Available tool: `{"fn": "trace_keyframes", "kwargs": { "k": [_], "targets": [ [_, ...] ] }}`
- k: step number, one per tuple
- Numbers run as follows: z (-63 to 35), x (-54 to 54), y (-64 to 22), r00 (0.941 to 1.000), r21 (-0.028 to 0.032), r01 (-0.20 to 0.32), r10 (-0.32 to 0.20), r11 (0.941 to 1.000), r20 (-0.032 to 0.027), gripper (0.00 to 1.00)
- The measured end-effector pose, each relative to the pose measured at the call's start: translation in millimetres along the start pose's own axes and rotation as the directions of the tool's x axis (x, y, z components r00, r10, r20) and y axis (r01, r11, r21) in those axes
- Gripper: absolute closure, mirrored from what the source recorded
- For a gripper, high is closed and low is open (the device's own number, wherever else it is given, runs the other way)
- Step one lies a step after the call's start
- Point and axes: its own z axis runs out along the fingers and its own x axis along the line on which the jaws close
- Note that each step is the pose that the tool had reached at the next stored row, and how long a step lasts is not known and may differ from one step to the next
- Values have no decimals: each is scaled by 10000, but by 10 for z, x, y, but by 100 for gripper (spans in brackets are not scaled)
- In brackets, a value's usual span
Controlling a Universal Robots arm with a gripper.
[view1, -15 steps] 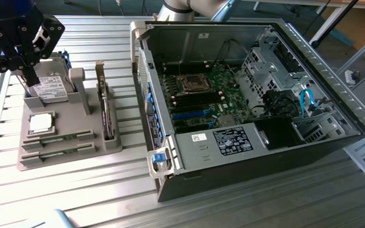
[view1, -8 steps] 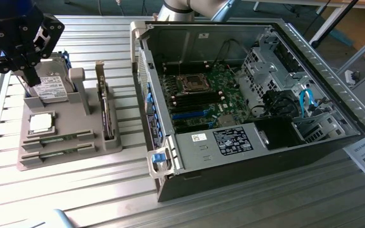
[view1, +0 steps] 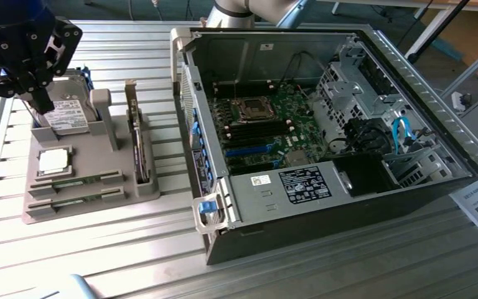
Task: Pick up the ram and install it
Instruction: 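Pick up the ram and move it above insertion slot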
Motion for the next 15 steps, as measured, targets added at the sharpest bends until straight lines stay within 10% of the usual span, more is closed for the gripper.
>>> {"fn": "trace_keyframes", "kwargs": {
  "k": [8,15],
  "targets": [
    [1,0,0,9915,76,1303,-1303,9914,-28,89],
    [1,0,0,9662,146,2579,-2579,9661,-66,89]
  ]
}}
